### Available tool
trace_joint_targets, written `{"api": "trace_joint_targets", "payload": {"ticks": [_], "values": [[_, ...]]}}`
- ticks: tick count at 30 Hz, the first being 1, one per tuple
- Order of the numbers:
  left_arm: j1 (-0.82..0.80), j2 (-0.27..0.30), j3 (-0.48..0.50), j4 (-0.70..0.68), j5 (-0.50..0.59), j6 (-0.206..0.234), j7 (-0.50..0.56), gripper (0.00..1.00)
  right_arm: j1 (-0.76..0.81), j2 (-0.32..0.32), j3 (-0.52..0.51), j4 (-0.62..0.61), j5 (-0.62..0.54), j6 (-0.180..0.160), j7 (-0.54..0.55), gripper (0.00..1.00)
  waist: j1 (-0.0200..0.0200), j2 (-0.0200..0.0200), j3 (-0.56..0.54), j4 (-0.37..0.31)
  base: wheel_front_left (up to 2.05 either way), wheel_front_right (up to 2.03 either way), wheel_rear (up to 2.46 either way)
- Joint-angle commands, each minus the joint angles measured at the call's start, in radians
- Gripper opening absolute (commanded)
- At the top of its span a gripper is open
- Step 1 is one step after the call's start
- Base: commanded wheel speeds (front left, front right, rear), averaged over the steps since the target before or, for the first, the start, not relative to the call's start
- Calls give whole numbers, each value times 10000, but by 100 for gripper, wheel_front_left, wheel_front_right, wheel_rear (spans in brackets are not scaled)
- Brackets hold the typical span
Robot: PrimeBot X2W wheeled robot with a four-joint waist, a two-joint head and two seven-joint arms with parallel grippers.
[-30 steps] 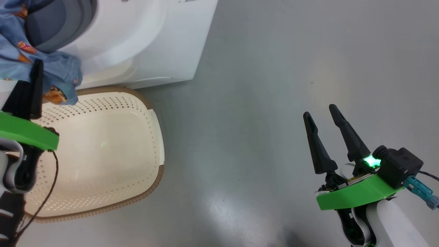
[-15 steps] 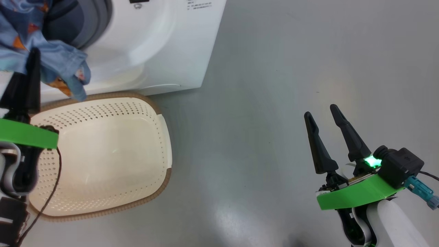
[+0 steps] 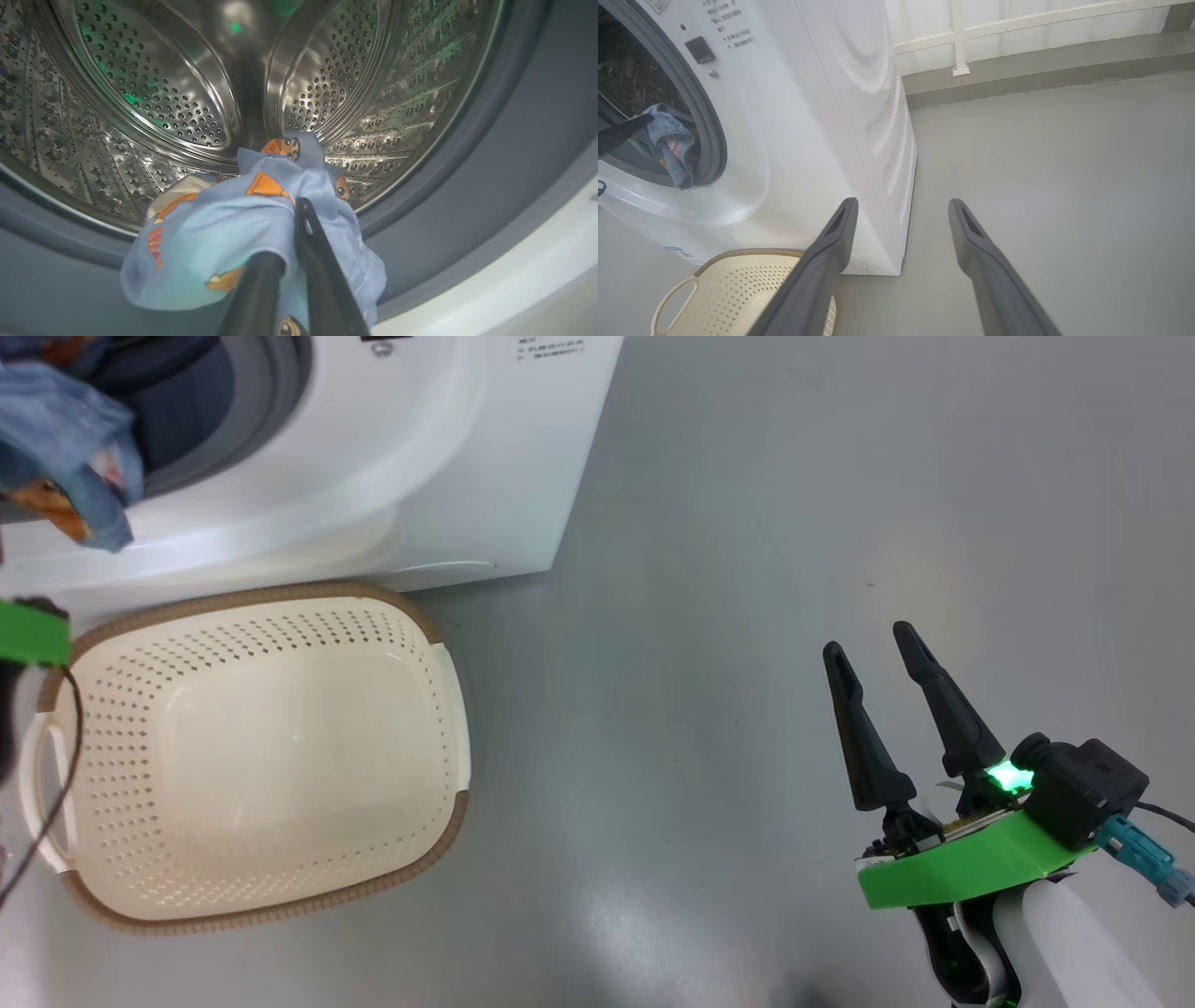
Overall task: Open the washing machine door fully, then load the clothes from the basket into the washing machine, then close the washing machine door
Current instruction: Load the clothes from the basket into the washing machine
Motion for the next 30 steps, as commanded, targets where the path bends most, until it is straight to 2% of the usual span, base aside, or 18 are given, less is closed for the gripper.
{"api": "trace_joint_targets", "payload": {"ticks": [1,11,20,25,30], "values": [[-518,480,299,105,193,6,-61,0,60,4,218,-181,34,73,-80,100,0,0,63,-56,0,0,0],[-2621,133,156,2552,1455,6,-61,0,25,166,234,-222,30,73,-80,100,0,0,298,-300,0,0,0],[-4664,3,-393,5071,2675,6,-61,0,-100,318,436,-185,94,73,-80,100,0,0,592,-833,0,0,0],[-5386,174,-582,5593,3181,39,-61,0,-108,412,574,-161,136,73,-80,100,0,0,738,-1166,0,0,0],[-5751,445,-231,5075,3500,339,-61,0,-143,486,629,-189,158,73,-80,100,0,0,922,-1375,0,0,0]]}}
